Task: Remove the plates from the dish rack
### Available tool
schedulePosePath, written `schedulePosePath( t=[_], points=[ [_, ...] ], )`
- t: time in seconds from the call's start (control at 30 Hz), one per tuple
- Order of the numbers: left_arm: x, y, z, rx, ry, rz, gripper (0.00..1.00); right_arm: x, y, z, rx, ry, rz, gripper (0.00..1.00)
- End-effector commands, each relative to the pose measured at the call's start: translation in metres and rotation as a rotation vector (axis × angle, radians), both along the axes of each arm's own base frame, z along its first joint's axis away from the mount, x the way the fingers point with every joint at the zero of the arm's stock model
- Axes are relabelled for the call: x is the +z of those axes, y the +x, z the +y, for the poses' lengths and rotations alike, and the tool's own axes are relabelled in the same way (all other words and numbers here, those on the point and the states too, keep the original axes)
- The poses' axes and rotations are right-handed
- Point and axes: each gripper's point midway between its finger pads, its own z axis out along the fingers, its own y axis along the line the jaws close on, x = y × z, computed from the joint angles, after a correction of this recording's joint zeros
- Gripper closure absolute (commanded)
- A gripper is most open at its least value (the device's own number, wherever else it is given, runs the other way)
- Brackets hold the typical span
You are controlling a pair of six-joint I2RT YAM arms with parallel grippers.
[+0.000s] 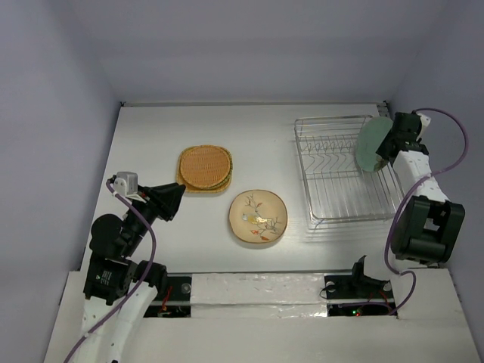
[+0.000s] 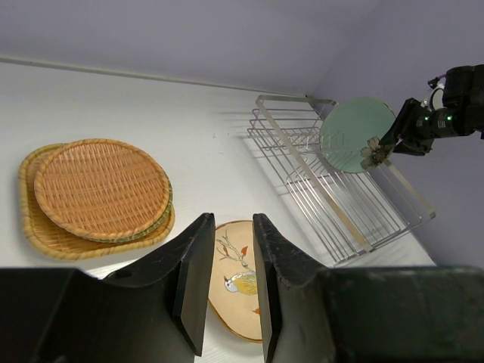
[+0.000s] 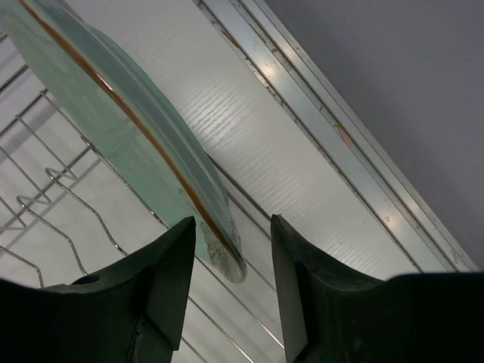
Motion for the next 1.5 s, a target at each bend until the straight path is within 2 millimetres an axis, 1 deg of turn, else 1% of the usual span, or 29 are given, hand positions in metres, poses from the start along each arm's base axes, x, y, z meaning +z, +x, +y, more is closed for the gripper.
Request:
schedulePosePath(
  t=[0.0, 0.03, 0.13, 0.17, 0.23, 0.27, 0.33, 0.37, 0.43, 0.47, 0.57, 0.6, 0.67, 0.7, 0.77, 0.83, 0.9, 0.97, 1.03, 1.13, 1.17, 1.2, 1.23, 1.27, 1.3, 1.37, 1.4, 1.43, 1.47],
  points=[
    [0.012, 0.001, 0.001, 0.009, -0.012, -0.047, 0.76, 0.027, 0.024, -0.008, 0.048, -0.062, -0.064, 0.51],
    [0.012, 0.000, 0.002, 0.011, -0.013, -0.049, 0.76, 0.028, 0.025, -0.010, 0.049, -0.075, -0.059, 0.51],
    [0.014, -0.001, 0.002, 0.012, -0.015, -0.055, 0.76, 0.026, 0.028, -0.016, 0.045, -0.103, -0.039, 0.59],
    [0.014, -0.001, 0.002, 0.012, -0.016, -0.058, 0.76, 0.029, 0.029, -0.017, 0.047, -0.110, -0.044, 0.65],
    [0.014, -0.001, 0.002, 0.012, -0.015, -0.055, 0.76, 0.033, 0.030, -0.017, 0.053, -0.121, -0.052, 0.70],
    [0.013, -0.001, 0.002, 0.012, -0.015, -0.055, 0.76, 0.036, 0.029, -0.018, 0.051, -0.127, -0.053, 0.79],
    [0.014, -0.001, 0.002, 0.009, -0.014, -0.059, 0.76, 0.039, 0.027, -0.022, 0.042, -0.145, -0.039, 0.84],
    [0.015, -0.002, 0.002, 0.009, -0.015, -0.062, 0.76, 0.040, 0.026, -0.023, 0.038, -0.154, -0.028, 0.92],
    [0.014, -0.001, 0.002, 0.009, -0.014, -0.059, 0.76, 0.044, 0.023, -0.026, 0.035, -0.171, -0.012, 0.98],
    [0.014, -0.001, 0.002, 0.011, -0.014, -0.059, 0.76, 0.050, 0.021, -0.025, 0.037, -0.177, -0.021, 1.00],
    [0.014, -0.001, 0.002, 0.008, -0.013, -0.056, 0.76, 0.066, 0.019, -0.025, 0.048, -0.192, -0.038, 1.00],
    [0.015, -0.002, 0.002, 0.008, -0.014, -0.061, 0.76, 0.078, 0.015, -0.026, 0.042, -0.204, -0.045, 1.00],
    [0.015, -0.002, 0.002, 0.009, -0.015, -0.062, 0.76, 0.090, 0.011, -0.027, 0.049, -0.228, -0.044, 1.00],
    [0.016, -0.002, 0.002, 0.009, -0.017, -0.064, 0.76, 0.100, 0.009, -0.026, 0.055, -0.236, -0.063, 1.00],
    [0.016, -0.003, 0.002, 0.009, -0.018, -0.066, 0.76, 0.113, 0.009, -0.020, 0.075, -0.244, -0.089, 1.00],
    [0.016, -0.003, 0.002, 0.008, -0.018, -0.067, 0.76, 0.123, 0.010, -0.007, 0.127, -0.260, -0.105, 1.00],
    [0.016, -0.004, 0.002, 0.008, -0.019, -0.070, 0.76, 0.129, 0.010, -0.003, 0.132, -0.269, -0.121, 1.00],
    [0.017, -0.005, 0.002, 0.006, -0.019, -0.073, 0.76, 0.138, 0.011, 0.010, 0.174, -0.285, -0.130, 1.00],
    [0.016, -0.005, 0.002, 0.003, -0.018, -0.070, 0.76, 0.148, 0.009, 0.011, 0.159, -0.325, -0.139, 1.00],
    [0.017, -0.005, 0.002, 0.003, -0.019, -0.073, 0.76, 0.176, 0.000, 0.011, 0.113, -0.366, -0.177, 1.00],
    [0.017, -0.004, 0.002, 0.005, -0.019, -0.072, 0.76, 0.187, -0.003, 0.014, 0.110, -0.365, -0.205, 1.00],
    [0.017, -0.005, 0.002, 0.003, -0.019, -0.072, 0.76, 0.201, -0.007, 0.014, 0.085, -0.379, -0.233, 1.00],
    [0.017, -0.005, 0.002, 0.003, -0.019, -0.072, 0.76, 0.210, -0.011, 0.012, 0.063, -0.387, -0.249, 1.00],
    [0.017, -0.005, 0.002, 0.003, -0.019, -0.072, 0.76, 0.235, -0.021, 0.011, 0.016, -0.370, -0.320, 1.00],
    [0.017, -0.005, 0.002, 0.003, -0.019, -0.072, 0.76, 0.234, -0.022, 0.011, 0.016, -0.369, -0.317, 1.00],
    [0.017, -0.004, 0.002, 0.005, -0.019, -0.072, 0.76, 0.257, -0.027, 0.024, 0.031, -0.340, -0.403, 1.00],
    [0.016, -0.004, 0.002, 0.006, -0.019, -0.070, 0.76, 0.262, -0.028, 0.031, 0.047, -0.324, -0.428, 1.00],
    [0.017, -0.004, 0.002, 0.008, -0.019, -0.072, 0.76, 0.272, -0.027, 0.049, 0.105, -0.296, -0.475, 1.00],
    [0.016, -0.004, 0.002, 0.008, -0.018, -0.069, 0.76, 0.277, -0.026, 0.063, 0.133, -0.258, -0.515, 1.00]
  ],
)
